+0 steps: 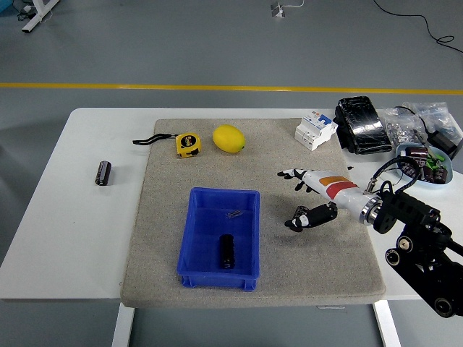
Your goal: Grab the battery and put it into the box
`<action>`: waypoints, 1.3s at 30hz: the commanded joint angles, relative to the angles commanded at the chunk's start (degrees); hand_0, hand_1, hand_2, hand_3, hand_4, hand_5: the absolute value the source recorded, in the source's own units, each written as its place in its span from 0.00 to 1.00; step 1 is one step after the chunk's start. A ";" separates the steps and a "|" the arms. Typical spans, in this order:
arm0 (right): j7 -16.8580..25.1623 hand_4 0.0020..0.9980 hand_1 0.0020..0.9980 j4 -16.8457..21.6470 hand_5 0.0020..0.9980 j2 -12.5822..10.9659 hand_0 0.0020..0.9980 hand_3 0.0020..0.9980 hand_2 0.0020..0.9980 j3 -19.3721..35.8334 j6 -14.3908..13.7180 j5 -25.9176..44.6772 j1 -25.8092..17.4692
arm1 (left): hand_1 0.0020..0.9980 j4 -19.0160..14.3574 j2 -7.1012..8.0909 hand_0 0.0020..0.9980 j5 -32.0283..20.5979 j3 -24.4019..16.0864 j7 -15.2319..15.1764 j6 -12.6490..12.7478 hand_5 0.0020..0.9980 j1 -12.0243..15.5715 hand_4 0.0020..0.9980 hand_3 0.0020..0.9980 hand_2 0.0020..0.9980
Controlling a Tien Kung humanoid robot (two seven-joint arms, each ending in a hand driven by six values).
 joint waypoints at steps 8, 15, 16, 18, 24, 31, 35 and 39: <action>1.21 1.00 0.64 -4.01 0.33 2.55 0.55 0.89 0.82 -0.59 -1.52 1.73 -0.44 | 0.70 -0.13 -0.07 0.75 0.79 -0.16 0.28 0.26 0.66 0.14 0.66 0.63 0.75; 2.64 1.00 0.64 -7.91 0.32 3.93 0.54 0.87 0.80 0.13 -4.14 1.86 -0.66 | 0.70 -0.12 -0.14 0.75 0.37 -0.10 0.22 0.57 0.66 0.31 0.67 0.63 0.75; 2.91 1.00 0.64 -8.42 0.32 4.07 0.54 0.87 0.80 0.06 -4.59 2.01 -0.67 | 0.70 -0.12 -0.16 0.75 0.42 -0.13 0.25 0.59 0.66 0.31 0.67 0.63 0.75; 3.35 0.99 0.62 -9.29 0.33 4.26 0.52 0.83 0.78 -0.07 -5.26 2.03 -0.69 | 0.70 -0.14 -0.21 0.74 0.75 -0.20 0.35 0.56 0.66 0.29 0.67 0.63 0.74; 4.42 0.98 0.61 -11.44 0.32 4.38 0.50 0.81 0.77 -0.19 -6.58 2.83 -0.90 | 0.70 -0.18 -0.34 0.74 1.16 -0.29 0.48 0.48 0.66 0.31 0.67 0.63 0.74; 5.30 0.95 0.52 -12.55 0.31 4.13 0.41 0.81 0.70 -0.45 -8.09 3.63 -1.44 | 0.70 -0.16 -0.43 0.74 0.78 -0.08 0.39 0.50 0.66 0.32 0.67 0.63 0.74; 5.45 0.89 0.43 -13.02 0.27 4.00 0.32 0.80 0.59 -0.52 -8.48 3.75 -1.51 | 0.70 -0.20 -0.45 0.74 0.48 0.19 0.32 0.51 0.66 0.36 0.66 0.63 0.74; 5.63 0.89 0.43 -13.56 0.27 3.92 0.32 0.80 0.59 -0.71 -8.79 4.13 -1.55 | 0.70 -0.18 -0.53 0.74 0.41 0.17 0.31 0.52 0.66 0.42 0.66 0.63 0.74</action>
